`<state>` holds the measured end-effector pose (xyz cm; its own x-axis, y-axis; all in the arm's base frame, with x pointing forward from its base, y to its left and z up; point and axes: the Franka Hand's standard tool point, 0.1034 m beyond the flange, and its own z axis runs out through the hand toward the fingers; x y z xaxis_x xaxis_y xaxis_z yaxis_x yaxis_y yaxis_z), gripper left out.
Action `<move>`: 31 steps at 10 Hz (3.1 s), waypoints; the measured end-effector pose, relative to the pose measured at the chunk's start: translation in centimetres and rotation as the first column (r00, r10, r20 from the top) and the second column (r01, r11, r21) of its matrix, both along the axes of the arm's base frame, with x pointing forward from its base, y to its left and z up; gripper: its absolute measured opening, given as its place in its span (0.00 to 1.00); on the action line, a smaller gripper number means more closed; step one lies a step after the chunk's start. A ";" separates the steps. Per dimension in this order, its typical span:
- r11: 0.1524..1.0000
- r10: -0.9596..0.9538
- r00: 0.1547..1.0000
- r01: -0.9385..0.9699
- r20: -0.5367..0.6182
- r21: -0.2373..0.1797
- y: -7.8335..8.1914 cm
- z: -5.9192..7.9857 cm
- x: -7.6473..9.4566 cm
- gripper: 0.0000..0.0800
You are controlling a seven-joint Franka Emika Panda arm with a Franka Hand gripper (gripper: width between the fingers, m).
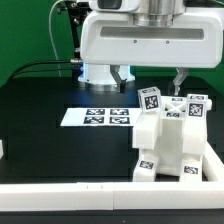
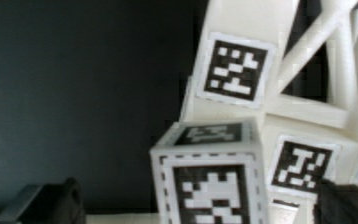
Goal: Assemble chair
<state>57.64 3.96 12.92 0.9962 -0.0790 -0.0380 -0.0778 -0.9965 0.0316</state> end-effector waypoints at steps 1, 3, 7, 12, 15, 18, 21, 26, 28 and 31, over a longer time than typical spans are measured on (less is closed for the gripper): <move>1.000 -0.010 1.000 0.010 0.019 -0.003 0.2 -0.3 0.0 0.81; 1.000 -0.025 1.000 0.025 0.019 -0.004 0.2 -0.3 0.0 0.66; 0.951 -0.308 0.951 0.308 0.026 -0.001 0.3 -0.3 0.0 0.35; 0.727 -0.686 0.726 0.687 0.048 -0.004 0.3 -0.4 0.6 0.35; 0.399 -0.917 0.399 0.917 0.006 -0.003 0.3 -0.5 0.8 0.35; 0.220 -0.975 0.220 0.976 -0.030 0.004 0.3 -0.5 1.2 0.48; 0.414 -0.910 0.415 0.910 -0.027 0.035 0.6 -0.3 1.3 0.76; 0.831 -0.553 0.833 0.550 0.010 0.086 1.4 -0.6 0.8 0.81; 0.934 -0.349 0.937 0.346 0.020 0.090 1.1 -0.7 0.8 0.81; 0.993 -0.091 0.994 0.086 0.060 0.086 0.0 -1.1 0.9 0.81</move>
Offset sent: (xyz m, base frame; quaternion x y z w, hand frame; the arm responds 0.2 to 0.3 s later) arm 0.0000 0.0000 0.0000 0.0000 0.0000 0.0000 1.0000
